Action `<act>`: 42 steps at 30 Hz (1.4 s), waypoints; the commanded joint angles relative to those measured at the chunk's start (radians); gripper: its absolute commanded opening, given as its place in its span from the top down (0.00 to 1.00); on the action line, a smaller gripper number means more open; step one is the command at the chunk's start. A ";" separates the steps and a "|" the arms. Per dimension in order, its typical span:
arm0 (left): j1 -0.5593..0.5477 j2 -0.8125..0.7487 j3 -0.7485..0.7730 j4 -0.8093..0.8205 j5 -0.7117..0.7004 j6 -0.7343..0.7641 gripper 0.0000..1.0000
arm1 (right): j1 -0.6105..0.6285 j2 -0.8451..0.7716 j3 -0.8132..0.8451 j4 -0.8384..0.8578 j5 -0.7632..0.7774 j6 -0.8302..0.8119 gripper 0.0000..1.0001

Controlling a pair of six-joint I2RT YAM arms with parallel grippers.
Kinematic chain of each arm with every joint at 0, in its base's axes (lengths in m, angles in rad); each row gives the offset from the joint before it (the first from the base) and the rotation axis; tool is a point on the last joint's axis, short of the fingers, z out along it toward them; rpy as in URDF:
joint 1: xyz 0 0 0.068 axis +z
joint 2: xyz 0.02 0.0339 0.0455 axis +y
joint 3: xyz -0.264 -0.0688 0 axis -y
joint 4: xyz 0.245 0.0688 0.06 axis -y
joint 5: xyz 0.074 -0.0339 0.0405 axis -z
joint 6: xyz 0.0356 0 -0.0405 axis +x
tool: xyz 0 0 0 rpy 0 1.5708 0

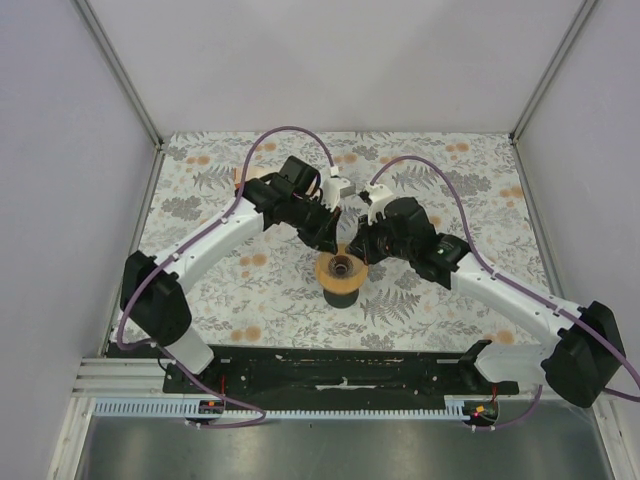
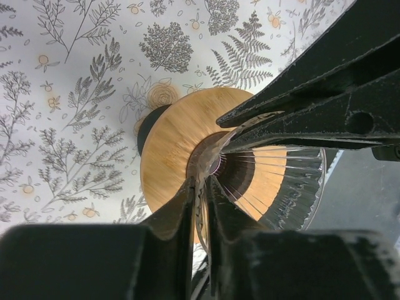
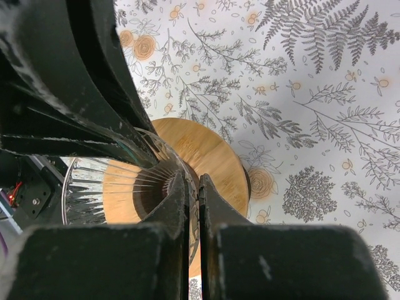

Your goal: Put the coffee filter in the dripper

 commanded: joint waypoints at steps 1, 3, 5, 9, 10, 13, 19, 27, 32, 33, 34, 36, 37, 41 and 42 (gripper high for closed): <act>-0.003 0.077 0.053 -0.118 -0.063 0.140 0.75 | 0.001 0.067 -0.038 -0.143 0.150 -0.128 1.00; 0.019 0.062 0.120 -0.122 -0.059 0.131 0.61 | 0.001 0.059 -0.015 -0.156 0.167 -0.128 1.00; 0.051 0.048 0.177 -0.124 -0.056 0.124 0.52 | 0.001 0.055 -0.001 -0.169 0.182 -0.128 1.00; 0.129 0.046 0.287 -0.158 -0.007 0.116 0.44 | 0.002 0.052 0.019 -0.187 0.181 -0.128 1.00; 0.152 0.042 0.309 -0.164 0.010 0.116 0.41 | 0.001 0.049 0.022 -0.190 0.182 -0.127 1.00; 0.203 0.019 0.347 -0.170 0.021 0.126 0.31 | 0.001 0.042 0.038 -0.187 0.170 -0.125 0.96; 0.355 0.034 0.371 -0.115 -0.199 0.102 0.23 | 0.001 0.033 0.099 -0.196 0.156 -0.119 0.61; 0.479 0.086 0.304 0.080 -0.527 0.127 0.12 | 0.002 -0.020 0.186 -0.195 0.145 -0.150 0.48; 0.508 0.224 0.369 0.054 -0.527 0.139 0.12 | 0.002 -0.037 0.206 -0.196 0.131 -0.170 0.42; 0.514 0.252 0.384 0.049 -0.527 0.139 0.12 | 0.001 -0.042 0.211 -0.202 0.131 -0.173 0.41; 0.524 0.281 0.407 0.048 -0.527 0.134 0.12 | 0.001 -0.045 0.216 -0.205 0.131 -0.176 0.40; 0.543 0.333 0.452 0.043 -0.552 0.124 0.14 | 0.001 -0.065 0.220 -0.213 0.131 -0.179 0.38; 0.553 0.362 0.476 0.040 -0.553 0.120 0.14 | 0.001 -0.072 0.220 -0.215 0.131 -0.177 0.38; 0.571 0.439 0.547 0.016 -0.548 0.122 0.25 | 0.001 -0.111 0.219 -0.230 0.131 -0.177 0.37; 0.573 0.448 0.544 0.014 -0.539 0.123 0.29 | 0.001 -0.120 0.216 -0.232 0.131 -0.176 0.37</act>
